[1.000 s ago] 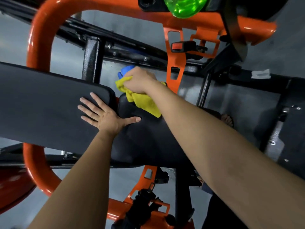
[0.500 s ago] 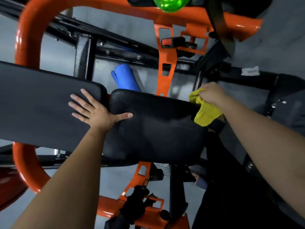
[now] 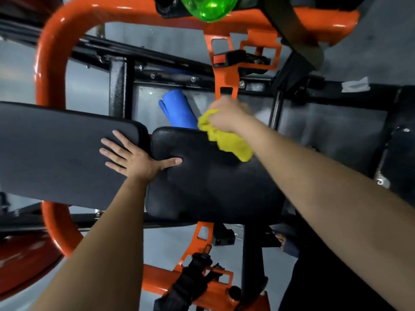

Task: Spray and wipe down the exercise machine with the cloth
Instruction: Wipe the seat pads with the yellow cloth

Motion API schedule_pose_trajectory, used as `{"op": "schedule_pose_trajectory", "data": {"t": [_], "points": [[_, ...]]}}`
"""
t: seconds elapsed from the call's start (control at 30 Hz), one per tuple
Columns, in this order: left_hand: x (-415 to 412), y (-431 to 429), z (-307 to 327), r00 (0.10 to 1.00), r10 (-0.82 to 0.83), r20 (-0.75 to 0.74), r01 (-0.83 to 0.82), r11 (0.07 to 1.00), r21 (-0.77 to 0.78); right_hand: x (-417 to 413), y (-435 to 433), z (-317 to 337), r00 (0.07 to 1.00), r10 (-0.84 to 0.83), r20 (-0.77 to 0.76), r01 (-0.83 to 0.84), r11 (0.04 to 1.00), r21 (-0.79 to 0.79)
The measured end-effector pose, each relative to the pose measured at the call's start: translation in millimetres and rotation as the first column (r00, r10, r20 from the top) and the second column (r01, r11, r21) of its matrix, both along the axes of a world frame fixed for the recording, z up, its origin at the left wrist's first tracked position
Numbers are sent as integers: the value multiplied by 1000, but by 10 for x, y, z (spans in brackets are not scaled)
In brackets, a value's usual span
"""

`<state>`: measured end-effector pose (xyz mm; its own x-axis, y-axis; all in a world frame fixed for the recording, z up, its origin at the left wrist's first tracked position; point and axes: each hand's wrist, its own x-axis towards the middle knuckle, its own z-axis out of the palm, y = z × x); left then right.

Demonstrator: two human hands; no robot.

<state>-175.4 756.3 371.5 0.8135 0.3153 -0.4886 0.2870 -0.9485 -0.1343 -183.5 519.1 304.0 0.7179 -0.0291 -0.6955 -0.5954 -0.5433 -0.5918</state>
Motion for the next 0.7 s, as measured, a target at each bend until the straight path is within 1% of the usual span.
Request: {"op": "schedule_pose_trajectory", "data": {"t": [0.07, 0.1, 0.17, 0.23, 0.27, 0.3, 0.37, 0.47, 0.53, 0.6, 0.63, 0.7], "points": [[4, -6, -3, 1000, 2, -2, -2, 1000, -10, 379, 541, 270, 980, 101, 171, -100, 995, -12], [6, -16, -2, 1000, 0, 0, 0, 1000, -17, 501, 780, 395, 966, 123, 227, -127, 992, 0], [6, 9, -5, 1000, -8, 5, 8, 999, -37, 659, 1155, 526, 953, 140, 268, -162, 985, 63], [2, 50, -8, 1000, -17, 12, 17, 998, -61, 745, 1258, 530, 944, 163, 287, -184, 982, 45], [3, 52, -10, 1000, -20, 11, 21, 997, -70, 777, 1230, 439, 946, 173, 273, -190, 981, 39], [6, 46, -7, 1000, -20, 5, 21, 997, -81, 774, 1140, 367, 961, 158, 228, -174, 983, 55], [4, 61, -7, 1000, -24, -8, 23, 994, -104, 726, 884, 115, 989, 88, 116, -98, 992, 83], [8, 111, 2, 1000, -31, 0, 30, 990, -139, 504, 355, -461, 994, 97, -58, -96, 995, 22], [7, 127, 5, 999, -43, 0, 42, 988, -150, 220, -21, -735, 989, 43, -140, -49, 998, -40], [-2, 133, 5, 999, -50, -5, 48, 987, -150, -85, -291, -798, 983, -97, -158, 88, 994, -66], [-4, 133, 10, 999, -48, -4, 47, 988, -147, -222, -382, -775, 980, -141, -137, 130, 988, -85], [-12, 117, 22, 999, -45, 2, 45, 990, -135, -431, -539, -762, 964, -223, -143, 210, 972, -101]]}}
